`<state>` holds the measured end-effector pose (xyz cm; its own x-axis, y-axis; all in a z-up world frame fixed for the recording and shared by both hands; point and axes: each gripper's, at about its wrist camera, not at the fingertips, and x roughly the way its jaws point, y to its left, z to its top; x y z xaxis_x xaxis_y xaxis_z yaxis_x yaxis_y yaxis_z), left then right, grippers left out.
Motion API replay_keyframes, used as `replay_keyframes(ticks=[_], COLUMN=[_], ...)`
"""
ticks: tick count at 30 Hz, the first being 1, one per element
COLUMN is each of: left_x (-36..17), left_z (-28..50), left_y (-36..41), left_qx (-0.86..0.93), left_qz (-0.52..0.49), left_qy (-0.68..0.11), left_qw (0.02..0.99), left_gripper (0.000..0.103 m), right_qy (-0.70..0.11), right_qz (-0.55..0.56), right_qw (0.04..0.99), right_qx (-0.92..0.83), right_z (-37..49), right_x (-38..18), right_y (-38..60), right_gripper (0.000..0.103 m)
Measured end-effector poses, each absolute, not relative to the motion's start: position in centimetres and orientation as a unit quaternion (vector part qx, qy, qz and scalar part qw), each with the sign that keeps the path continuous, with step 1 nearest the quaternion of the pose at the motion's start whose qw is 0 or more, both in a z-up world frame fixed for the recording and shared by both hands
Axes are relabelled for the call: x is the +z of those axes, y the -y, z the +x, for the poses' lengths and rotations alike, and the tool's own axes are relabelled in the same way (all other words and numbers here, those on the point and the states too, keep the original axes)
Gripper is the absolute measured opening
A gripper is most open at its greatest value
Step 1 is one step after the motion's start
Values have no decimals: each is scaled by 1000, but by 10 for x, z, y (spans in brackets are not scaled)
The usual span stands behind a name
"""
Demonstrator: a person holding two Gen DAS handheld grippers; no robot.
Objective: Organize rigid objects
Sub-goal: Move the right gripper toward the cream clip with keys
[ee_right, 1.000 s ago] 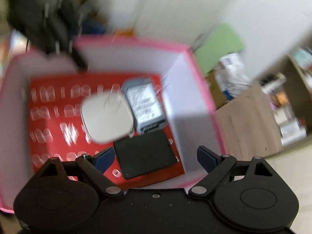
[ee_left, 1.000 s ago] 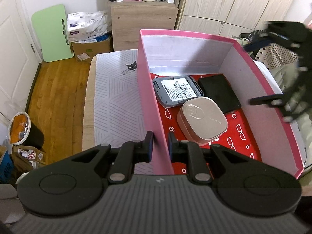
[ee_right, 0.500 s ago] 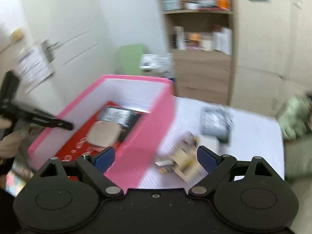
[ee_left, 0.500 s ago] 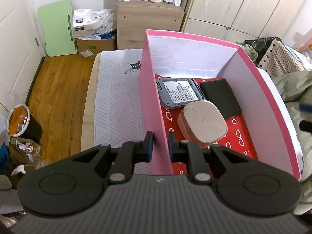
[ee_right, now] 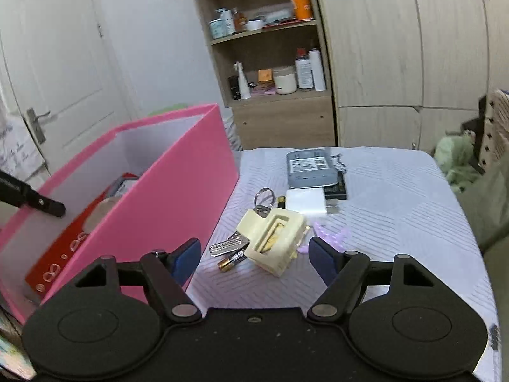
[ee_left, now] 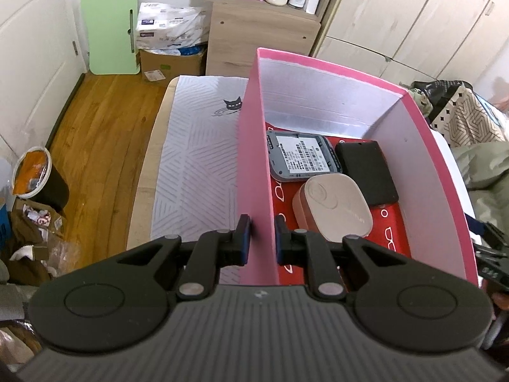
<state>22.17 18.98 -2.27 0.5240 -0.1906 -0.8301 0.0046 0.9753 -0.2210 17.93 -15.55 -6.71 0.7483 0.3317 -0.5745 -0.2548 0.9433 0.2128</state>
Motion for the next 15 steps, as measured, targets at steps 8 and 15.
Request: replay_keyframes(ticks=[8, 15], left_x=[-23, -23], left_z=[222, 223], left_y=[-194, -191], left_qx=[-57, -61], left_qz=[-103, -91], left_qy=[-487, -487], left_qw=[865, 866], left_gripper=[14, 14], right_qy=[-326, -301], right_qz=[44, 54], right_qw=[938, 947], right_qx=[108, 98], right_z=[205, 196], right_x=[-96, -92], right_y=[135, 137], right_gripper=[65, 54])
